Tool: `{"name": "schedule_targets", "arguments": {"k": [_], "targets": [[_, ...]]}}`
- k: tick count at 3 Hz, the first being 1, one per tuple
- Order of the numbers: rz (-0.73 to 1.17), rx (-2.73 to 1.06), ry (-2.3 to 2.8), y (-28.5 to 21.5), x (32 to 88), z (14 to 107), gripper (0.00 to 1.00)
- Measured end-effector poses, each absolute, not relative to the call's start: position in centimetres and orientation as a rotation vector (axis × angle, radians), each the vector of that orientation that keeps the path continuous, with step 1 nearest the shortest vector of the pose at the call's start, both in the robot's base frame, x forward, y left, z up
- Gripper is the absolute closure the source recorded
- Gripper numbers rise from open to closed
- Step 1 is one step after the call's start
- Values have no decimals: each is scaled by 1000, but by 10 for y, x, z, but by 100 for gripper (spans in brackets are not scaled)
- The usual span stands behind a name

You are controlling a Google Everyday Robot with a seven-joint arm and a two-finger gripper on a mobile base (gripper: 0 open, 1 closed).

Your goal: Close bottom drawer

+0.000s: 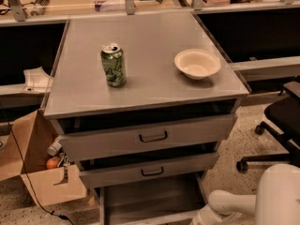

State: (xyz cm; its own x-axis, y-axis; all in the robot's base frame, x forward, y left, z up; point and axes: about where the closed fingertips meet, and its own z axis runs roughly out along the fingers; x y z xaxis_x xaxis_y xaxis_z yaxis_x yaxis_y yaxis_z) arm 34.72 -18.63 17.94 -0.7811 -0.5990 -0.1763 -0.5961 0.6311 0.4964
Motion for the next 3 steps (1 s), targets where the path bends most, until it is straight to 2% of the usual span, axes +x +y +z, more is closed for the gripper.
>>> {"name": "schedule_targets", "arguments": {"k": [1,2,3], "targets": [[-937,1040,-2839,-180,344,174,81],[-1054,1084,-2863,-176,353,169,100],[-1135,1206,-2850,-165,365,168,100]]}}
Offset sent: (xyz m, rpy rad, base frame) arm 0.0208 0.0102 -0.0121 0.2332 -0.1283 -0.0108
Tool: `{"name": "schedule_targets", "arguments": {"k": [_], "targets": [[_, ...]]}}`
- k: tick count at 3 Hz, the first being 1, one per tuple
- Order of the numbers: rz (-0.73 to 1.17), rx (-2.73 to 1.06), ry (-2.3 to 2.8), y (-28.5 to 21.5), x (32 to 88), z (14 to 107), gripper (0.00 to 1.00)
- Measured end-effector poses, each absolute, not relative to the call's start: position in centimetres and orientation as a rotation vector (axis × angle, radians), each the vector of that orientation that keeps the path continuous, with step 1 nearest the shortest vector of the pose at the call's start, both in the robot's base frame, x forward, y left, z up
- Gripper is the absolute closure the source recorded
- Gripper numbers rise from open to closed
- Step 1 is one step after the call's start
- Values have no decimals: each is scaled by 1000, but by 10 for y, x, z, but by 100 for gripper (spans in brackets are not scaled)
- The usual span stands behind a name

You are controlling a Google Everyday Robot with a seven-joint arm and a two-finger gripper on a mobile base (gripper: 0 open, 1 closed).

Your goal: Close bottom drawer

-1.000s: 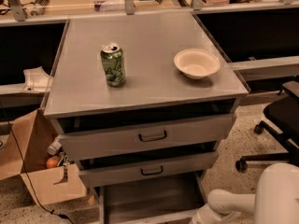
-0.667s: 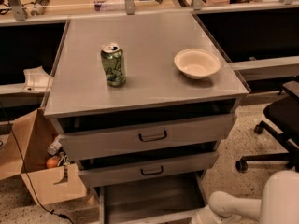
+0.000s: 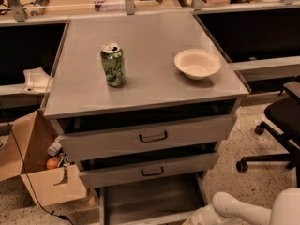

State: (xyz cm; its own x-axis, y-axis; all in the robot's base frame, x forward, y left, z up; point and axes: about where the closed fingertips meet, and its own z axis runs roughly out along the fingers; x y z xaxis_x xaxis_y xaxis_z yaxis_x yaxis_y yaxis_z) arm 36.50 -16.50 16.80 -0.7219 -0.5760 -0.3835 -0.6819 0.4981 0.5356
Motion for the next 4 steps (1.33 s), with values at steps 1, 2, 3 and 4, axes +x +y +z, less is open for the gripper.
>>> {"name": "schedule_targets", "arguments": {"k": [1,2,3,4], "targets": [[1029,-1093,2583,-165,365,168,100],[1029,-1093,2583,-165,365,168,81],[1029,-1093,2583,-165,365,168,58],[1029,-1093,2583,-165,365,168,27]]}}
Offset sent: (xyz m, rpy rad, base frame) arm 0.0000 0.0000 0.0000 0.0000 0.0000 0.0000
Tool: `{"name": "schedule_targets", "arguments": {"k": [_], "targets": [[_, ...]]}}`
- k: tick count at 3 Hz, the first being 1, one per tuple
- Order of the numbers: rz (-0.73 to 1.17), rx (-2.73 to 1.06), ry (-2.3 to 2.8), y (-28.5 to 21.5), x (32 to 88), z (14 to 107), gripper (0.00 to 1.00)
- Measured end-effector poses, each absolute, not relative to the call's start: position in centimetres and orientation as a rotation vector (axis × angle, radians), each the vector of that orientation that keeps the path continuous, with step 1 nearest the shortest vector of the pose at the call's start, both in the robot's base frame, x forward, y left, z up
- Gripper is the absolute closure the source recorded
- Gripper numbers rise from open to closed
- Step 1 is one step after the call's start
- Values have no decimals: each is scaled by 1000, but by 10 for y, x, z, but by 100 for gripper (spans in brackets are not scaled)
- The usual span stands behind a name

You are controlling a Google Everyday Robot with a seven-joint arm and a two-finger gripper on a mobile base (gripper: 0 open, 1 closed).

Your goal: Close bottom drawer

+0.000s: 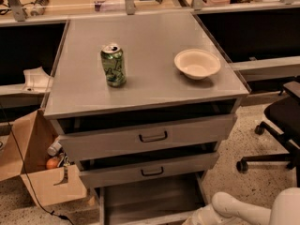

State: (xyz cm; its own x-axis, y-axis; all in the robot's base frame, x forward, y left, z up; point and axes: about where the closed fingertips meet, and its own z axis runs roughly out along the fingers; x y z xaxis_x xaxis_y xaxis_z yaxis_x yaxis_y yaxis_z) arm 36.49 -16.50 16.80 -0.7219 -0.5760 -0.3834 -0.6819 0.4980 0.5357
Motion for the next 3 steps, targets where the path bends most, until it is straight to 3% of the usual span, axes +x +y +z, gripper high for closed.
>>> {"name": "schedule_targets", "arguments": {"k": [1,3], "targets": [[1029,-1093,2583,-165,365,168,4],[1029,-1093,2583,-165,365,168,0]]}}
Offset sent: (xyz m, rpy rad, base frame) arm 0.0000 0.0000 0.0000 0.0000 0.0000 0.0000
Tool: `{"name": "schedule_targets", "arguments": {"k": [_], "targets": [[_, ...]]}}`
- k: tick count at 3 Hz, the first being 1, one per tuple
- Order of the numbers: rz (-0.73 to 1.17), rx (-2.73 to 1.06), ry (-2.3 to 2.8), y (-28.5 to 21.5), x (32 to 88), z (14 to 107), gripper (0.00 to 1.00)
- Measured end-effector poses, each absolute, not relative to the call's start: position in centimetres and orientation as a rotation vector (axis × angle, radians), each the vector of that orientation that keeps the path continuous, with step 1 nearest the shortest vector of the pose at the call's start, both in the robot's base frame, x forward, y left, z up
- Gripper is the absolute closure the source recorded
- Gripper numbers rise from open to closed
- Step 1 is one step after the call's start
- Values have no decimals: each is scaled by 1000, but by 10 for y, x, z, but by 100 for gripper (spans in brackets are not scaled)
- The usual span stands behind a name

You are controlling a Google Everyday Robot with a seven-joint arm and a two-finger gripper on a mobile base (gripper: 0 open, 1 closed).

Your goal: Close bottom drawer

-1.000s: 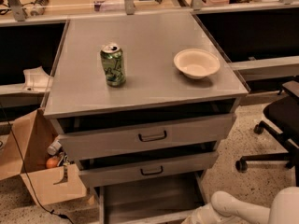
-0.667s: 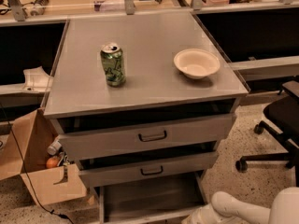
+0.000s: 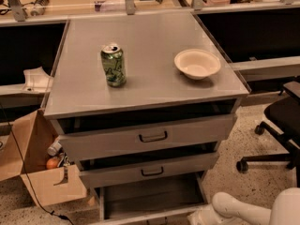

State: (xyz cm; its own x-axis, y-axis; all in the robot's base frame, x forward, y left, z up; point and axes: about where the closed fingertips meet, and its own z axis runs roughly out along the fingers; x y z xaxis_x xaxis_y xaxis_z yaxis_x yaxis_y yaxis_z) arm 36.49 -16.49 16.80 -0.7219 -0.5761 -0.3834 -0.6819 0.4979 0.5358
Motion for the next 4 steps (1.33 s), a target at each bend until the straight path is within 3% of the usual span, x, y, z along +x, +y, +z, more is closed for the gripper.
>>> {"name": "schedule_targets", "arguments": {"k": [4], "targets": [[1029,-1093,2583,-165,365,168,89]]}}
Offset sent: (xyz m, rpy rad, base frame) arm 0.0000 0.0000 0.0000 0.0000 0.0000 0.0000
